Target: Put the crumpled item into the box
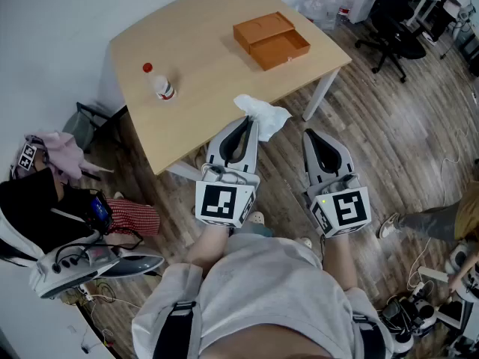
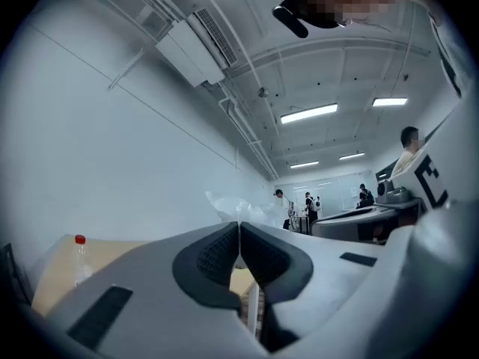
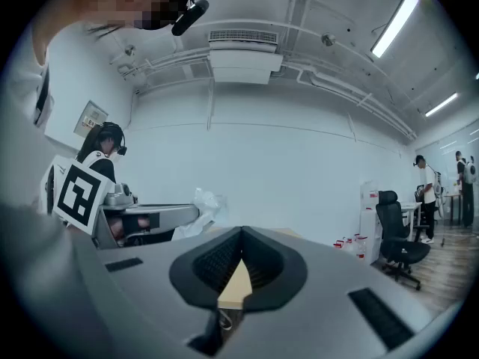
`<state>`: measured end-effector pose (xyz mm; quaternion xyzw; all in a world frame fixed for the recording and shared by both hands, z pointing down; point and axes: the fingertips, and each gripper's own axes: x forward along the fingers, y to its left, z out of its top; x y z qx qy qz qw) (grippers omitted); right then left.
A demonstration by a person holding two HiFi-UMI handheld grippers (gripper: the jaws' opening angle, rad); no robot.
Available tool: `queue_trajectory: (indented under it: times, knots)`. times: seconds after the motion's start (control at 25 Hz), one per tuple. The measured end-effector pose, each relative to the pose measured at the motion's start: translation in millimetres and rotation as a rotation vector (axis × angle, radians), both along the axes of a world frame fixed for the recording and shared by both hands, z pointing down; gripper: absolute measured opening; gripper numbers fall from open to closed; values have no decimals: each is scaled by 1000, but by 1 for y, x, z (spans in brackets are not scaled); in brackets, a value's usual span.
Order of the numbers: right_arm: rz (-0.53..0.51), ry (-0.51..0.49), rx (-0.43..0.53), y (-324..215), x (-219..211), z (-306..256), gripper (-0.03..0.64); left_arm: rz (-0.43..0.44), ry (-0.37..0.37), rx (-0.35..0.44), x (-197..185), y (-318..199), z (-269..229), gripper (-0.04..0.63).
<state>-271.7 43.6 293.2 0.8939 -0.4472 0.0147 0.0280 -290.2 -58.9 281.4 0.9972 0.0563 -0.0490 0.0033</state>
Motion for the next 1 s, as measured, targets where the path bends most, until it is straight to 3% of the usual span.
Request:
queue_trajectory:
  times: [1.0]
  knots:
    - [42, -6, 6, -12, -3, 8, 11, 65, 17, -18, 9, -9, 1, 18]
